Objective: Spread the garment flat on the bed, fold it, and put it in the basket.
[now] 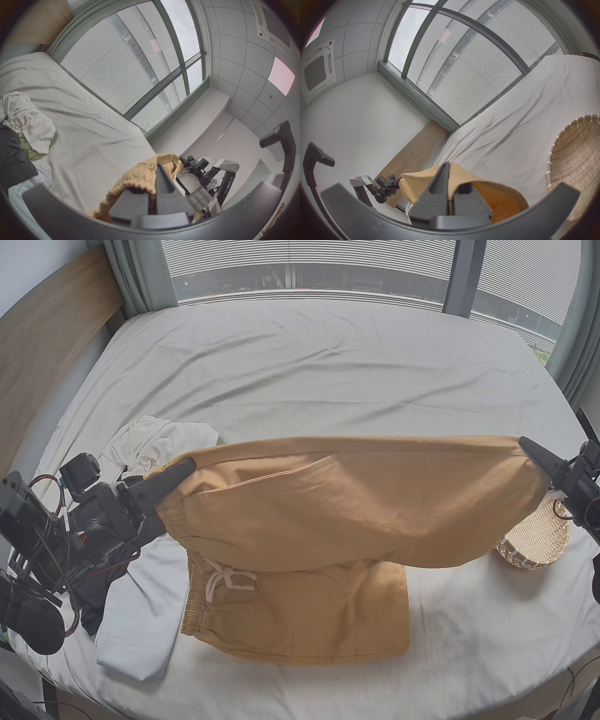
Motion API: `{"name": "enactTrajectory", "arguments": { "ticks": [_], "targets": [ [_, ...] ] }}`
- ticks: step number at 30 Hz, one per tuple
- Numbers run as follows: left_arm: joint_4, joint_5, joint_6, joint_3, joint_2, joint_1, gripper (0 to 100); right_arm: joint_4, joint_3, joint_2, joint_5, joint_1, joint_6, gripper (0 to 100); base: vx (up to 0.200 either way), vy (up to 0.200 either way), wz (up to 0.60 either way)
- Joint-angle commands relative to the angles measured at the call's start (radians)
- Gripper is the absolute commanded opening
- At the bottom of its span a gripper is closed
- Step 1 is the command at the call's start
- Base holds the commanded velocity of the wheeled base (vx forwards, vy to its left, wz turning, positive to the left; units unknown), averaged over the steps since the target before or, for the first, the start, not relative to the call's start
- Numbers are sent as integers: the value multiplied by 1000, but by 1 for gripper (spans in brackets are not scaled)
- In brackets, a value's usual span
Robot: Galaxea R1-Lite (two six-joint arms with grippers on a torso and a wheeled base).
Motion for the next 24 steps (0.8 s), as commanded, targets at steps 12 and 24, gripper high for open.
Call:
{"name": "enactTrajectory", "arguments": {
  "ticks": [12,24],
  "targets": [
    [0,-5,-2,23,-5,15,0,-1,4,-48,38,-7,36,0,0,0,0],
    [0,0,50,29,38,16,0,-1,-10,10,38,-6,1,0,0,0,0]
  ]
}}
